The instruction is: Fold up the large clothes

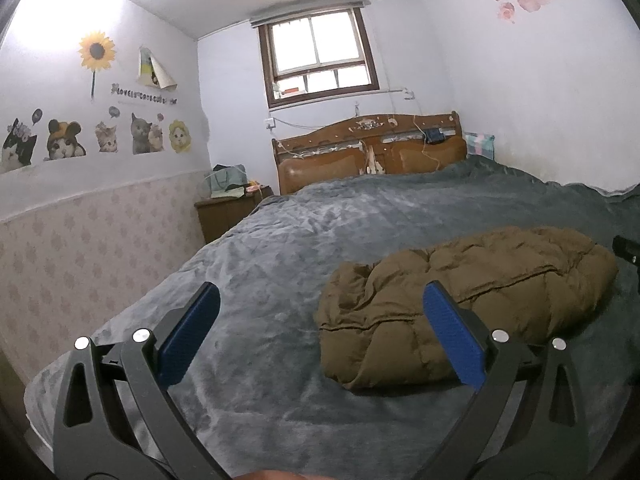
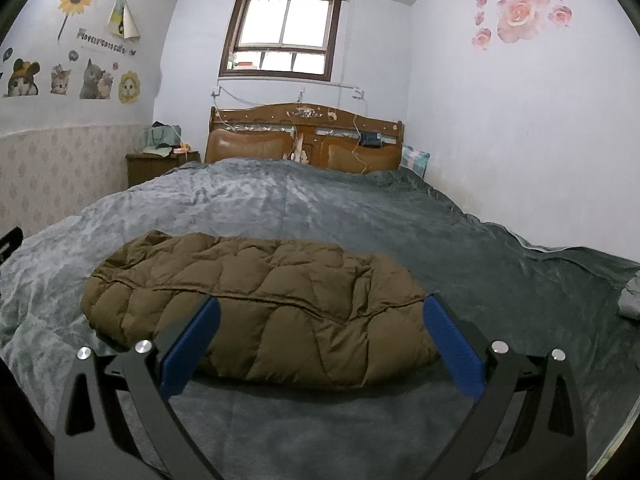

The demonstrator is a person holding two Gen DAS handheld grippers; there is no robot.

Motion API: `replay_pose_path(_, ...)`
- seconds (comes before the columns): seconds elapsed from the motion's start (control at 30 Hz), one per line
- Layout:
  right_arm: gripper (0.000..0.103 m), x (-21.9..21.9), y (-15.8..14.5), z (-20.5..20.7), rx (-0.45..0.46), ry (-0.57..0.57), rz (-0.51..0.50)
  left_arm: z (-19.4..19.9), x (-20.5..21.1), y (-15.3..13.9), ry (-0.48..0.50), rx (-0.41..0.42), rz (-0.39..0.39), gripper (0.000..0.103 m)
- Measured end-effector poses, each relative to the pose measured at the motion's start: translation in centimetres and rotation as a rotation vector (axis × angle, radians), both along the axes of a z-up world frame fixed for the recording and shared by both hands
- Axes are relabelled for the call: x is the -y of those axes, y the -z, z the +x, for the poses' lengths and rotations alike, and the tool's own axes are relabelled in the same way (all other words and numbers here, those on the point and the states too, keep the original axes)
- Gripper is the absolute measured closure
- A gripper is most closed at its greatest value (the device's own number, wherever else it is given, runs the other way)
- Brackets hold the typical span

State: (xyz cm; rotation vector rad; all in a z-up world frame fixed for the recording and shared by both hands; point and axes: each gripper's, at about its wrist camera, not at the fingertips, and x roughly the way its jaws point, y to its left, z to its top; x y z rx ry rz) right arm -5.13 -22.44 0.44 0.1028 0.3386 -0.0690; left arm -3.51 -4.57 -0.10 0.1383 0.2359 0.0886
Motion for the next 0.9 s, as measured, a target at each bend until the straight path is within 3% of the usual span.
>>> replay_pose_path(0.23,0.002,-0.1,-0.1,0.1,0.002,-0.003,0.004,0.6,-0.4,0.1,-0.010,-0.014,-0.020,0.003)
replay_pose_path(0.9,0.002,0.4,0.6,1.6,-0.035,-0.017,0.052,2.3,1.5,1.2,0.011,-0.068,0.038,0.003)
